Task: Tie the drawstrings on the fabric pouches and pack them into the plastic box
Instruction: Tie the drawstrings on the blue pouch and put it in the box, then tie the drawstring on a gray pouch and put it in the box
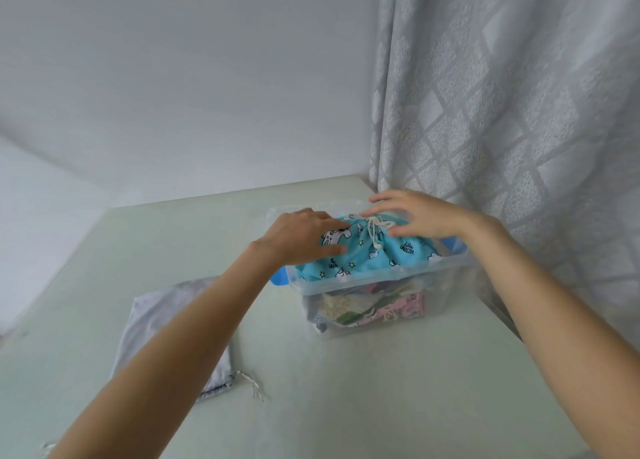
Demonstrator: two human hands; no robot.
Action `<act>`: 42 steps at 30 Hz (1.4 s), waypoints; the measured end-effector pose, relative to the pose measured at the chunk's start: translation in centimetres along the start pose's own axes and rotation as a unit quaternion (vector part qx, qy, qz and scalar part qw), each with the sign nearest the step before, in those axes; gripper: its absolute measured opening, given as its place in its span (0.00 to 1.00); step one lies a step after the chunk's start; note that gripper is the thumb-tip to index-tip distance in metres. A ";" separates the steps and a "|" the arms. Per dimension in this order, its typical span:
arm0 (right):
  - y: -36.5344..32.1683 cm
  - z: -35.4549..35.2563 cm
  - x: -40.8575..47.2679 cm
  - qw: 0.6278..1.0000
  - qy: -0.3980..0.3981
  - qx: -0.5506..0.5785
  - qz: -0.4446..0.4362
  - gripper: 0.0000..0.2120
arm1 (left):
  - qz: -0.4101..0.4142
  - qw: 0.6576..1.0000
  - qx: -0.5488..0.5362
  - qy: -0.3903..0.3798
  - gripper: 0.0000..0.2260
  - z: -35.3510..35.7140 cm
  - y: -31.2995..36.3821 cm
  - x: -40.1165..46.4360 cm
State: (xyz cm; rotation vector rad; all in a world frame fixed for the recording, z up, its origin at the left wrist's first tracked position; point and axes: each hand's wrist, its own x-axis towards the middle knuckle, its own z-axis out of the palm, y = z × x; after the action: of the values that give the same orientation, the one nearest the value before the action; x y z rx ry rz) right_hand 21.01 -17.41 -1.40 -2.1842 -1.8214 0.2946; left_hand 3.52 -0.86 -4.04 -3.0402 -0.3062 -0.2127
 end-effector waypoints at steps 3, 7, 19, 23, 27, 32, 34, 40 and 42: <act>-3.1 -0.8 -1.0 0.997 0.066 0.036 -0.017 0.24 | 0.003 0.991 -0.035 0.133 0.16 -1.0 0.2 -2.0; -9.2 0.5 -1.5 0.979 0.168 0.094 -0.063 0.21 | -0.027 0.946 -0.111 0.302 0.13 -1.5 -0.3 -6.6; -18.8 20.4 2.3 0.999 -0.014 -0.047 -0.009 0.17 | -0.311 0.929 -0.155 0.126 0.08 6.0 -8.8 -28.1; -18.2 23.2 2.0 0.999 0.016 0.029 0.030 0.10 | -0.354 0.914 -0.189 0.066 0.11 8.1 -9.8 -33.7; -18.7 23.9 1.8 0.996 0.034 0.075 0.028 0.08 | -0.340 0.919 -0.196 0.045 0.06 9.3 -9.7 -35.5; -17.9 22.8 1.8 0.961 0.045 0.271 0.033 0.07 | -0.378 0.912 -0.144 0.063 0.05 10.1 -10.3 -35.2; -16.9 22.8 1.5 0.935 0.051 0.346 0.049 0.06 | -0.441 0.854 -0.237 0.143 0.04 9.9 -10.5 -34.8; -16.9 22.6 1.5 0.901 0.084 0.418 0.079 0.06 | -0.479 0.638 -0.482 0.361 0.05 8.2 -10.9 -31.5; -17.9 21.7 1.5 0.849 0.127 0.511 0.047 0.06 | -0.437 0.562 -0.571 0.409 0.07 7.9 -10.7 -30.6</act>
State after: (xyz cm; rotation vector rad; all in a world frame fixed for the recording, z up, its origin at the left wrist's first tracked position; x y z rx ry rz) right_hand -2.52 -11.14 -15.63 -1.4310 -1.0027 0.7463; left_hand -27.30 4.42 -15.59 -2.5616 -2.1904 -2.6181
